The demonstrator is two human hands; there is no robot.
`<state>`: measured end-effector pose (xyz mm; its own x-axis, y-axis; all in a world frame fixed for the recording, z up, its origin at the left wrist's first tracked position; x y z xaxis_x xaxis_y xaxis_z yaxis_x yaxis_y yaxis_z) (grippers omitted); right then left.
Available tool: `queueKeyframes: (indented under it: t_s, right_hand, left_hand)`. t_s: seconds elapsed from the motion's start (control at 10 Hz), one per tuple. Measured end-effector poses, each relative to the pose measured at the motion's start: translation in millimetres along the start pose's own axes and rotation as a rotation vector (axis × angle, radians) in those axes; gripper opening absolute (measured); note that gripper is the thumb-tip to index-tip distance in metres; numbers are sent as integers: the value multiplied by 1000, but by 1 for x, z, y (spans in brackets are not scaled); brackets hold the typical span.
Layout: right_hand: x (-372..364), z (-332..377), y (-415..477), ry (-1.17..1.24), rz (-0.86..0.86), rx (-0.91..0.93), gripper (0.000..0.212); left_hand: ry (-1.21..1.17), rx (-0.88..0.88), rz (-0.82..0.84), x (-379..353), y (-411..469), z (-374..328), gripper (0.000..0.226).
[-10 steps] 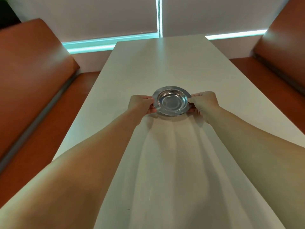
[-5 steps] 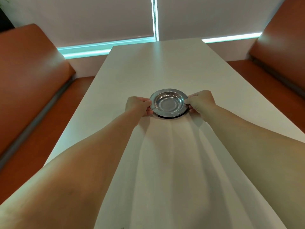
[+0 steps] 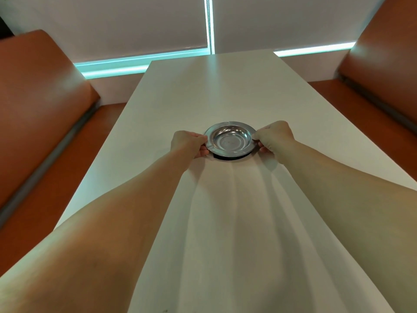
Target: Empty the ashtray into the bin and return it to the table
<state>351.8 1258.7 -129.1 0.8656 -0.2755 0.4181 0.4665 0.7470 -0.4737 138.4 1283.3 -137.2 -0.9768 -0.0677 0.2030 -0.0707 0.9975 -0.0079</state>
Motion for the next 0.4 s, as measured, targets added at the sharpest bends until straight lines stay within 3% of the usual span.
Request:
queueKeyframes:
  t_s: [0.3,0.4]
  right_hand:
    - [13,2,-8,62,-48,60,19]
    - [21,7,-25,31,-110,114,37]
  left_hand:
    - [40,-37,-56,18,-5,-8,22]
    - [160,-113,-66,26,-12,-24,23]
Point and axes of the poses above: each hand's wrist, its own y-axis towards the middle knuckle, its own x-axis out of the back of the hand, z = x × y, the point moved 7 cm from there along y, towards the middle knuckle, and after that the axes turned 15 degrees about -x, right-handed, at the moved point
